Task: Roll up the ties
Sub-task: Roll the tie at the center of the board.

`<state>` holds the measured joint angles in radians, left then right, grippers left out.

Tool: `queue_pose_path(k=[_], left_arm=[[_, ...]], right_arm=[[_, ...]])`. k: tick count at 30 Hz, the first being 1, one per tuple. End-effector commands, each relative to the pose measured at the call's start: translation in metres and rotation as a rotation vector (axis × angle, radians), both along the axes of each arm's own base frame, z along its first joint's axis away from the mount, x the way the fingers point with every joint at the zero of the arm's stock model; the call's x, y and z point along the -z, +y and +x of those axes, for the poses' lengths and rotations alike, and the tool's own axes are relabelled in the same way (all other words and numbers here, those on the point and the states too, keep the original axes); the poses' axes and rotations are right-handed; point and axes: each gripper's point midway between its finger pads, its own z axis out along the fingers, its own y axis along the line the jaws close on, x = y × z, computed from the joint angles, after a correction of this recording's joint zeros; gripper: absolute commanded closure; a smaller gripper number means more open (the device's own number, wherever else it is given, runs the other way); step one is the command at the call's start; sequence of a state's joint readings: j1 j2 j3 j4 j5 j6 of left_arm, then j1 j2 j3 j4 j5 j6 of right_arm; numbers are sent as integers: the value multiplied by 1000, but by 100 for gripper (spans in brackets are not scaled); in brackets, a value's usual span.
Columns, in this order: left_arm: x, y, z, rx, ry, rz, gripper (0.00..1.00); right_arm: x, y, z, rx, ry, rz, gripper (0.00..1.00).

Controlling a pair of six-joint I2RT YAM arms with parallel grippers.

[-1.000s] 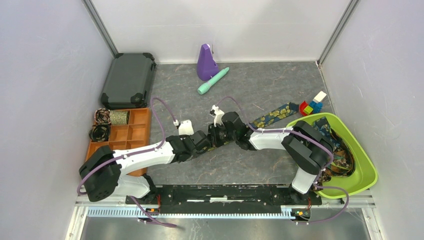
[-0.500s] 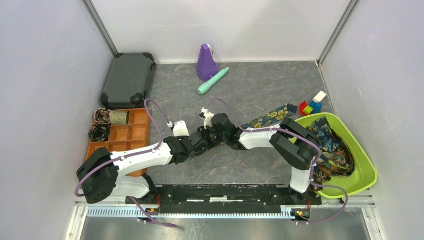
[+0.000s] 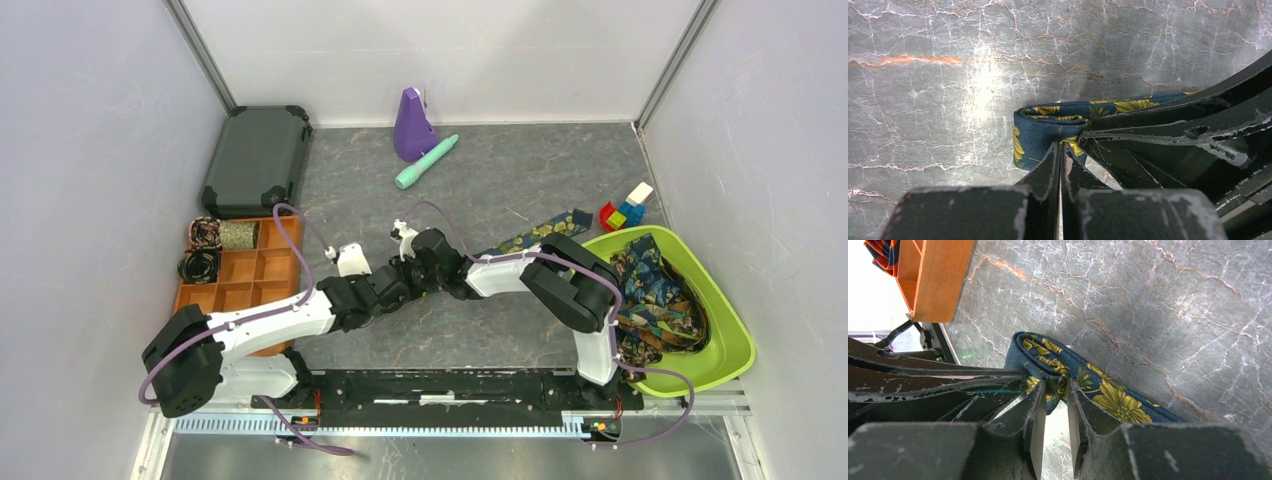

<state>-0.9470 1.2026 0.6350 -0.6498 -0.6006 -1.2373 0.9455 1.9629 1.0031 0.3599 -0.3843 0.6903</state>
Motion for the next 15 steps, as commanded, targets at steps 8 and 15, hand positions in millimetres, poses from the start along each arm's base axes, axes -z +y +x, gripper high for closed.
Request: queue_pose_path(k=[8,15], left_arm=[[-20,5,6,-41,-70,-51,79],[-38,25,4,-30,-110,13,70]], right_arm=[[-19,21,8,-23,-31,50,78],[-21,28,14,-33,-48,45,78]])
